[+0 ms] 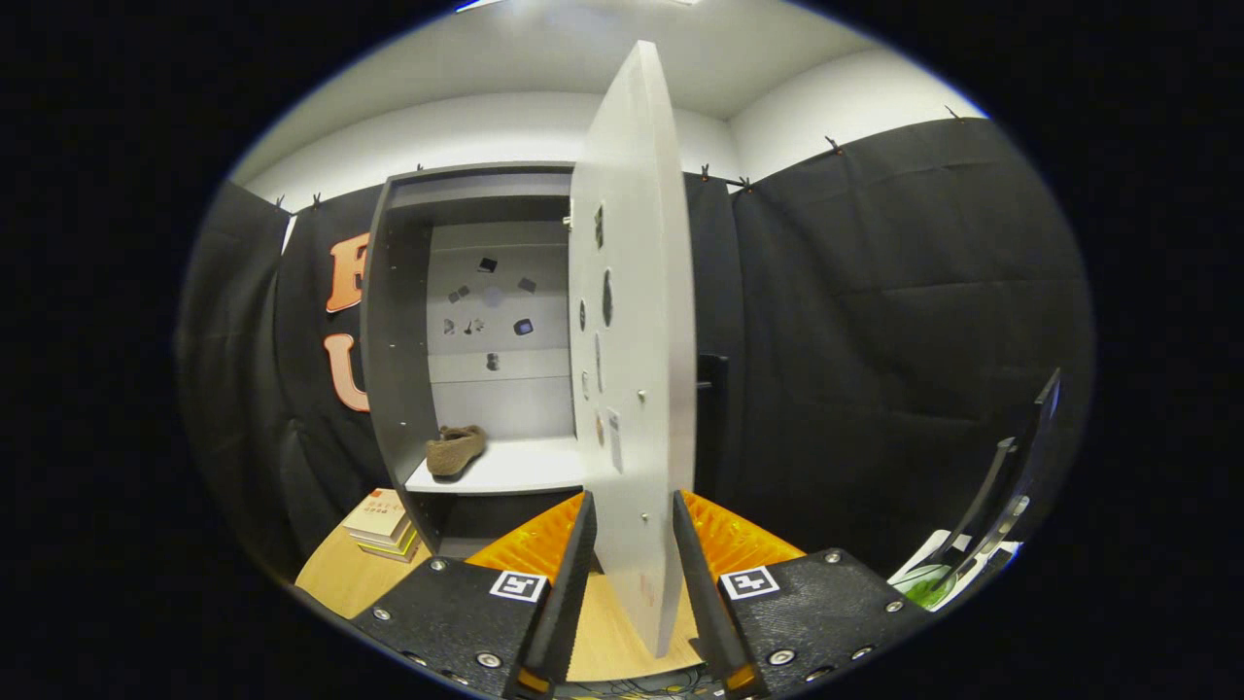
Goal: Open the shoe cabinet door, grab the shoes and put them into the shoe cabinet, then close the shoe cabinet door.
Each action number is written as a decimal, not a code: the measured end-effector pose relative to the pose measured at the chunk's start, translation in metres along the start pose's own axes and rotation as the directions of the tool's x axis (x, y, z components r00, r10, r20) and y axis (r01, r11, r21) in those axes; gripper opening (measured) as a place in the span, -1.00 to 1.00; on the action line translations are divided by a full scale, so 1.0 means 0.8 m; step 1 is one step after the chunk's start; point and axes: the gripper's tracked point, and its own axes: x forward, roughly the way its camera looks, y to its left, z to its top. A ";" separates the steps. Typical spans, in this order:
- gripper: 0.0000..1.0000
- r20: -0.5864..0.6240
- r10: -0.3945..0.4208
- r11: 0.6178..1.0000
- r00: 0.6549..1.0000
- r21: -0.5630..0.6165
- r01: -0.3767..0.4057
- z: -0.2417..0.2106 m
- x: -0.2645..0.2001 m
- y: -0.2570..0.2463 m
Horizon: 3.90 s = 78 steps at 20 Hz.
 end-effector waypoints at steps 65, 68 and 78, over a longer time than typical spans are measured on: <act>-0.63 -0.726 0.284 0.945 0.626 0.101 -0.312 -0.222 -0.089 0.093; -0.81 -0.716 0.285 0.937 0.637 0.068 -0.343 -0.223 -0.085 0.087; -0.97 -0.664 0.298 0.928 0.686 0.032 -0.372 -0.205 -0.081 0.074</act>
